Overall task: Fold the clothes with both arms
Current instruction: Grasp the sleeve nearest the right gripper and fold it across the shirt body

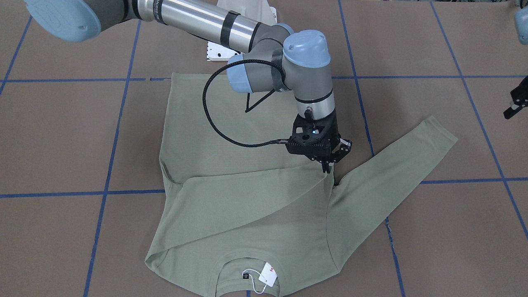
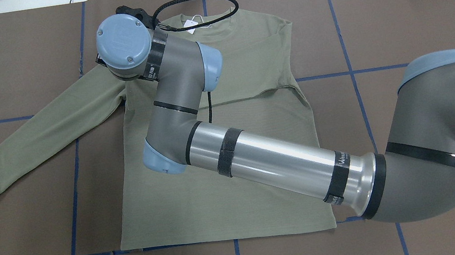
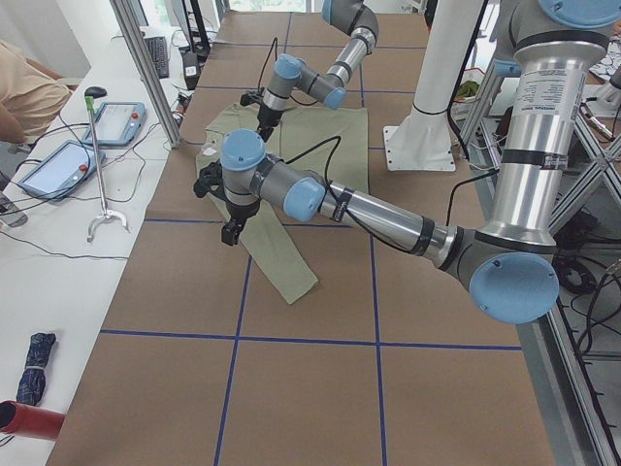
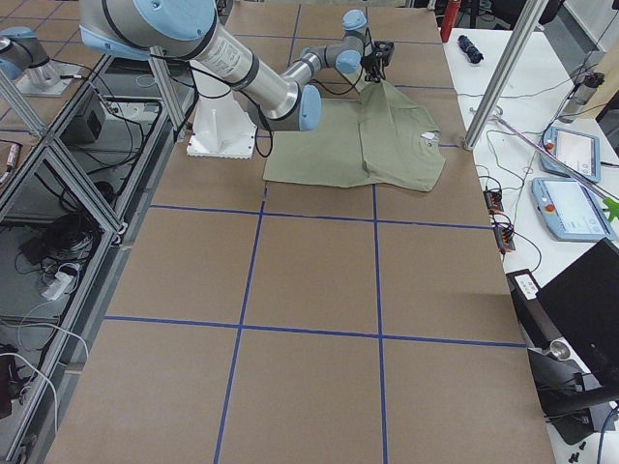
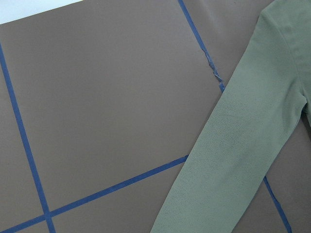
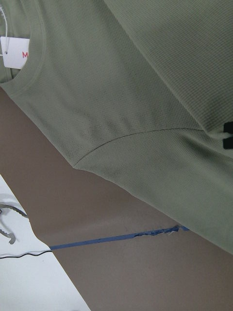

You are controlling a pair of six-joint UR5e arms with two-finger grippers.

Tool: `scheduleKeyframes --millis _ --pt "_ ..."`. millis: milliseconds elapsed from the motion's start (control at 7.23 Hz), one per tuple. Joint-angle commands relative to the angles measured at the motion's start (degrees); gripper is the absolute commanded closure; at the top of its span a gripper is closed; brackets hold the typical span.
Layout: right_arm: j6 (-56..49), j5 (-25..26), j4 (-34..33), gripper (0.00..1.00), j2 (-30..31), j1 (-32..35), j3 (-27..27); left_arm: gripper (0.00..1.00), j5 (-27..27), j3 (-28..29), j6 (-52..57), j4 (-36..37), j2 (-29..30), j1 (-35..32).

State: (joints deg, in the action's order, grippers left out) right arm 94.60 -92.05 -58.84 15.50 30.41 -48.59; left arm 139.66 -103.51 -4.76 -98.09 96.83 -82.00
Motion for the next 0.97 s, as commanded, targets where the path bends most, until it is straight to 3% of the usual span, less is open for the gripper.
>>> scheduleKeyframes --millis 0,138,415,554,692,830 --pt "-0.03 2.83 1.98 0.23 -2.58 -0.17 5.6 0.0 0.0 -0.03 0.02 0.0 -0.07 0.0" --pt "-0.03 3.02 1.98 0.1 -5.45 -0.17 9.09 0.0 0.0 -0.29 0.02 0.0 -0.07 0.0" --pt "-0.03 3.02 1.98 0.03 -6.18 -0.17 9.48 0.0 0.0 0.75 0.02 -0.26 0.11 1.13" --pt "0.58 2.58 1.63 0.02 -4.88 0.0 4.78 0.0 0.0 5.38 -1.55 -4.27 0.11 2.88" --pt "1.11 2.49 1.28 0.02 -1.91 0.09 -0.14 0.0 0.09 11.43 -10.01 -9.53 0.63 2.99" --pt "1.55 2.32 -3.6 0.03 3.17 0.61 -8.46 0.0 -0.08 14.27 -16.96 -14.97 0.81 7.17"
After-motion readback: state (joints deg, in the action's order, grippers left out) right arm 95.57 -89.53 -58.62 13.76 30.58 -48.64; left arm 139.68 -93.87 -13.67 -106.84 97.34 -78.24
